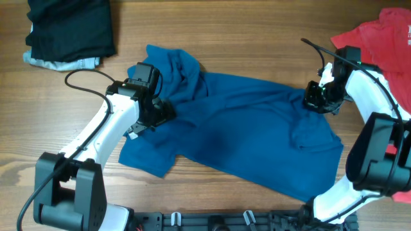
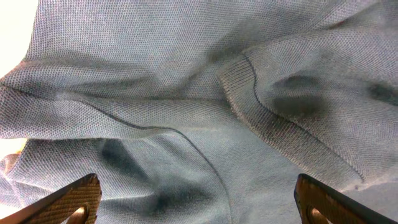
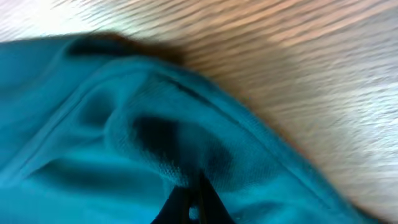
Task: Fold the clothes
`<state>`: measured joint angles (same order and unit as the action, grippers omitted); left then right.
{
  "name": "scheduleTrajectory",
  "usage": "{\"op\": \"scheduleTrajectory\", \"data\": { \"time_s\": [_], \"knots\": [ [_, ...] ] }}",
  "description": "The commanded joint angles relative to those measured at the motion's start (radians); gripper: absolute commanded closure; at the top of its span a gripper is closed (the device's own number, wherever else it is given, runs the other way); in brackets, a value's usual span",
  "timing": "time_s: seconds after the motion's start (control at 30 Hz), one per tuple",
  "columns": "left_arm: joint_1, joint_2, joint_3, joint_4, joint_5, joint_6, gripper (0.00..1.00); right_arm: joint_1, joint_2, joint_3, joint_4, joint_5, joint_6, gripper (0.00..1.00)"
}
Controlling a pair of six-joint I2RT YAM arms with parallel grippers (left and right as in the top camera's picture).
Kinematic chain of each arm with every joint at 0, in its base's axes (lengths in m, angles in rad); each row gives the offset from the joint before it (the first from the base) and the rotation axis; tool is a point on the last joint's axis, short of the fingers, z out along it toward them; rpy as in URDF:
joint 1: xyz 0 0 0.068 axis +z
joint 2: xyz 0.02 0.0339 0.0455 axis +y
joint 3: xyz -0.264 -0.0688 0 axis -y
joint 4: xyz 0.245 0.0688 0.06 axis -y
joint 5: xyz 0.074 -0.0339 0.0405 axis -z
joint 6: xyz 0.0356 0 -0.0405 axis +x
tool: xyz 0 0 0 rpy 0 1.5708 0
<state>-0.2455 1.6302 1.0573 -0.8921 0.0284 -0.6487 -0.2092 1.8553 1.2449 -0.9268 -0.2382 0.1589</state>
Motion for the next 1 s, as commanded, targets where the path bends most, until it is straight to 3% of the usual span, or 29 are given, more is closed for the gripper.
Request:
{"op": "scheduleTrajectory", "data": {
  "time_s": [0.0, 0.1, 0.17, 0.2, 0.23, 0.27, 0.33, 0.47, 0.5, 0.57, 0.7, 0.8, 0.97],
  "knots": [
    [0.007, -0.018, -0.011, 0.013, 0.008, 0.016, 0.00, 0.056, -0.105, 0.004, -0.103, -0.130, 0.000, 0.96],
    [0.007, -0.018, -0.011, 0.013, 0.008, 0.016, 0.00, 0.168, -0.107, -0.014, -0.214, -0.129, -0.021, 0.95],
    [0.007, -0.018, -0.011, 0.013, 0.008, 0.016, 0.00, 0.286, -0.107, -0.095, -0.178, -0.127, 0.027, 0.96],
    [0.007, -0.018, -0.011, 0.013, 0.008, 0.016, 0.00, 0.315, -0.107, -0.124, -0.159, -0.117, 0.054, 0.89],
    [0.007, -0.018, -0.011, 0.013, 0.008, 0.016, 0.00, 0.352, -0.107, -0.158, -0.131, -0.080, 0.091, 0.70],
    [0.007, -0.018, -0.011, 0.014, 0.008, 0.016, 0.00, 0.378, -0.107, -0.175, -0.126, -0.024, 0.154, 0.64],
    [0.007, -0.018, -0.011, 0.024, 0.008, 0.016, 0.00, 0.402, -0.113, -0.175, -0.138, -0.002, 0.209, 0.61],
    [0.007, -0.018, -0.010, 0.121, 0.105, 0.187, 0.00, 0.397, -0.255, -0.139, -0.160, 0.019, 0.258, 0.55],
    [0.007, -0.018, -0.010, 0.143, 0.142, 0.209, 0.00, 0.390, -0.308, -0.119, -0.164, 0.021, 0.264, 0.48],
    [0.007, -0.018, -0.010, 0.206, 0.207, 0.219, 0.00, 0.384, -0.420, -0.087, -0.159, 0.021, 0.264, 0.01],
    [0.008, 0.008, -0.010, 0.353, 0.225, 0.232, 0.00, 0.386, -0.539, -0.086, -0.180, -0.019, 0.270, 0.01],
    [0.008, 0.058, -0.010, 0.459, 0.224, 0.306, 0.03, 0.388, -0.539, -0.095, -0.251, -0.090, 0.259, 0.01],
    [0.010, 0.118, -0.010, 0.500, 0.221, 0.306, 0.22, 0.407, -0.539, -0.122, -0.283, -0.092, 0.259, 0.01]
  ]
}}
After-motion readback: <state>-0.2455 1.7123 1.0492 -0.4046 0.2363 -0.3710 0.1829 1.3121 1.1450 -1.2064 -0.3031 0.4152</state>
